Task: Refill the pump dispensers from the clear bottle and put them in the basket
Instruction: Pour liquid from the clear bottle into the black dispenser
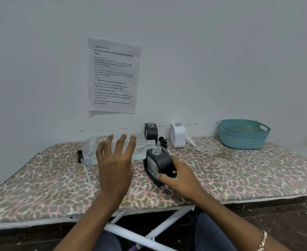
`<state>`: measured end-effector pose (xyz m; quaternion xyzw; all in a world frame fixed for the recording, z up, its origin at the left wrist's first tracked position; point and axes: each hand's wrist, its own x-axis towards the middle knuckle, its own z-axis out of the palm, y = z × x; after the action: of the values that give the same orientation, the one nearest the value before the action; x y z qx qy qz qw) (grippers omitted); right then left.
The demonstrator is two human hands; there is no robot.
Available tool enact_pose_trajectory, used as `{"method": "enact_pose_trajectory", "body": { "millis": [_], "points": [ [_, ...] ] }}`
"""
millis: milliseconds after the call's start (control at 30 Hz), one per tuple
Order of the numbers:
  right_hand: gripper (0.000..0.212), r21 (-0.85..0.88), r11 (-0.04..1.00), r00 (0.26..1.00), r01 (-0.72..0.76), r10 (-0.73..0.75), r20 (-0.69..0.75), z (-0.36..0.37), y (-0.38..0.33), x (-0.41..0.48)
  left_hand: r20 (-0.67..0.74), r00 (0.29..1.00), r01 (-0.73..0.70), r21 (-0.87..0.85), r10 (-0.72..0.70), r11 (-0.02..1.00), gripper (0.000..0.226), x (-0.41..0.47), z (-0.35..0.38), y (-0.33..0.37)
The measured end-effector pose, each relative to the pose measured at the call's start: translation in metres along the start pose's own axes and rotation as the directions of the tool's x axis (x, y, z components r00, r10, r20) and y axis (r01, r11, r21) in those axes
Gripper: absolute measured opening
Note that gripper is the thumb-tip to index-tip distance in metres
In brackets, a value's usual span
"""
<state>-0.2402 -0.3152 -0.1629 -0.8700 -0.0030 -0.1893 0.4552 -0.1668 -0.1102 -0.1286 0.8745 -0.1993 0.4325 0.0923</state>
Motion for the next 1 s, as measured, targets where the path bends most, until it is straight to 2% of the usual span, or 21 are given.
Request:
{"method": "enact_pose_trajectory", "body": {
  "millis": [1000],
  "points": [
    [0.044, 0.0, 1.0, 1.0, -0.016, 0.016, 0.009, -0.0016, -0.003, -0.0016, -0.058, 0.998, -0.018, -0.009, 0.018, 1.0, 0.081, -0.0011, 0.0059, -0.0005]
  ]
}}
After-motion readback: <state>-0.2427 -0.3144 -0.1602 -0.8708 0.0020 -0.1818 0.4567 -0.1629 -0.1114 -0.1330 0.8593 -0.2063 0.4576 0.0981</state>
